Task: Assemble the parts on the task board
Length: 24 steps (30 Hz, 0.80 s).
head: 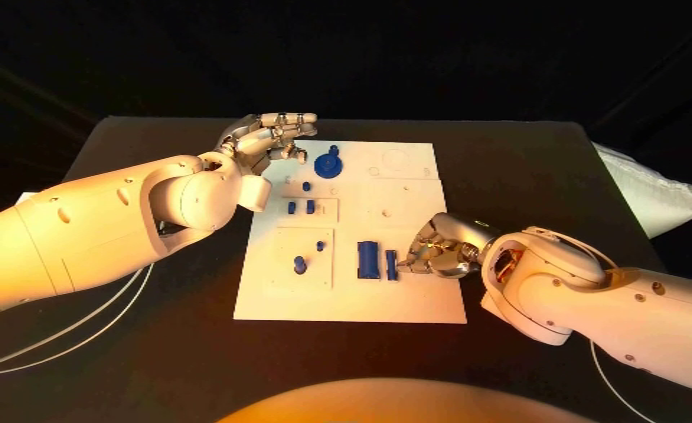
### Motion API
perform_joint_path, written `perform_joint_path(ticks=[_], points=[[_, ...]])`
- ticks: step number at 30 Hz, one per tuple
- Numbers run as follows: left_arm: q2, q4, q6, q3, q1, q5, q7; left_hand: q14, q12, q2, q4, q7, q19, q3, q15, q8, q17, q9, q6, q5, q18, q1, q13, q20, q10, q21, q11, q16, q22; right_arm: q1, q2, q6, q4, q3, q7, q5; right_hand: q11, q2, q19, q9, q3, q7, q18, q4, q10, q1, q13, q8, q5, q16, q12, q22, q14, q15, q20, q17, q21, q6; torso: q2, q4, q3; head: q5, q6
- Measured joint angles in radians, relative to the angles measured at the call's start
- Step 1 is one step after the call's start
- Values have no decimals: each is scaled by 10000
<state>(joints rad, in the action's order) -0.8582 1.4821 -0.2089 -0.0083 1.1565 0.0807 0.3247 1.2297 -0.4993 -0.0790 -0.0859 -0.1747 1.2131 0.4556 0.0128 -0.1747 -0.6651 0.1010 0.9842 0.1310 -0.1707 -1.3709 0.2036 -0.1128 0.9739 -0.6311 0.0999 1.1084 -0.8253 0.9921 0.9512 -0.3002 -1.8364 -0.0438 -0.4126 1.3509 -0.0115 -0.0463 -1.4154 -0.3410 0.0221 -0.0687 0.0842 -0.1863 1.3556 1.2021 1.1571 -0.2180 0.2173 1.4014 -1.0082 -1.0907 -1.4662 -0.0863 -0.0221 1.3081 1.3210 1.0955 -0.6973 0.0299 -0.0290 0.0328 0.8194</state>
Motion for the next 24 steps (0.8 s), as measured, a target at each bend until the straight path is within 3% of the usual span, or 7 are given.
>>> perform_joint_path(ticks=[3, 5, 10, 12, 14, 19, 24], points=[[17, -42, 1, -1, -22, 0, 0, -21, 0, 0, 0, -36, 0, 0, 21, -30, 39, -7, -36, 0, 0, 0, -13, 0, -3, 3, 2, -1, 1, 291, 122, -323, 112, 11, 636, -1000, 145, 80, 240, 74, -92, -145, 12, 92, -332, 301, -372, 196, 206, -332, 541, 528, 6, 105, -75, -305, -327, -335, 38, 12, -2, 0, -76], [44, -75, 1, -1, -60, 0, 2, -84, 0, 31, 62, -36, -5, -62, 38, -30, 118, -13, -36, 0, 1, 43, -39, -5, -90, 76, 17, -71, 16, 488, 145, -474, 277, 23, 1132, -1770, 214, 160, 490, 113, -120, -233, 231, 188, -723, 506, -871, 307, 265, -742, 1242, 1139, -3, 184, -130, -807, -723, -523, 90, 28, -8, -18, -149], [125, -155, -59, -16, -242, -1, 32, -644, -43, -84, 245, -36, -218, -302, 80, -68, 966, -27, -108, 0, 0, 349, -93, -76, -163, 271, 19, -587, 119, 1049, 12, -651, 1216, 18, 2544, -3901, 355, 404, 1208, 163, 62, -419, 478, 586, -1920, 1184, -2672, 449, 236, -2178, 3577, 3110, 82, 331, -245, -2425, -2117, -852, 278, 83, -30, -55, -338], [150, -205, -158, -47, -322, -1, 49, -902, -44, -93, 316, -36, -411, -429, 107, -114, 1203, -38, -109, 0, 0, 464, -141, -85, -220, 450, 76, -818, 223, 1261, -137, -665, 1778, 23, 3175, -4854, 454, 520, 2036, 222, 237, -521, 861, 761, -2388, 1530, -3298, 604, 38, -3918, 4279, 5111, 680, 432, -346, -4214, -3660, -1073, 385, 111, -44, -70, -463], [159, -238, -274, -66, -380, -1, 64, -1191, -43, -93, 374, -36, -657, -487, 134, -153, 1441, -38, -108, 0, 0, 464, -224, -112, -220, 742, 76, -1166, 394, 1374, -301, -664, 2276, 28, 3738, -5656, 624, 567, 2577, 327, 389, -671, 879, 913, -2846, 1759, -3911, 774, -87, -5815, 4970, 6024, 1463, 589, -478, -5922, -4662, -1277, 487, 138, -62, -77, -567], [142, -249, -628, -78, -429, 2, 157, -1908, 590, -93, 409, -61, -1643, -505, 303, -272, 2611, -81, -83, 0, 1, 463, -747, -252, -226, 1933, 166, -3291, 1194, 1537, -825, -616, 3601, 29, 5256, -7588, 1067, 494, 3476, 608, 824, -934, 877, 1075, -3629, 1927, -5764, 1028, -195, -8257, 6745, 7223, 2780, 1058, -931, -7297, -6563, -1533, 706, 186, -96, -58, -866], [186, -395, -901, -78, -451, -16, 267, -2364, 1465, -93, 543, -176, -2532, -370, 607, -126, 3646, -189, -61, 0, 1, 463, -1287, -557, -217, 3049, 398, -5533, 2026, 1582, -1240, -413, 4439, 106, 6291, -9169, 1386, 418, 4260, 1045, 1545, -1136, 872, 1279, -3550, 2078, -7724, 1418, -456, -10633, 7928, 8512, 3765, 1533, -1383, -8847, -8634, -1378, 830, 177, -74, 1, -1030]])
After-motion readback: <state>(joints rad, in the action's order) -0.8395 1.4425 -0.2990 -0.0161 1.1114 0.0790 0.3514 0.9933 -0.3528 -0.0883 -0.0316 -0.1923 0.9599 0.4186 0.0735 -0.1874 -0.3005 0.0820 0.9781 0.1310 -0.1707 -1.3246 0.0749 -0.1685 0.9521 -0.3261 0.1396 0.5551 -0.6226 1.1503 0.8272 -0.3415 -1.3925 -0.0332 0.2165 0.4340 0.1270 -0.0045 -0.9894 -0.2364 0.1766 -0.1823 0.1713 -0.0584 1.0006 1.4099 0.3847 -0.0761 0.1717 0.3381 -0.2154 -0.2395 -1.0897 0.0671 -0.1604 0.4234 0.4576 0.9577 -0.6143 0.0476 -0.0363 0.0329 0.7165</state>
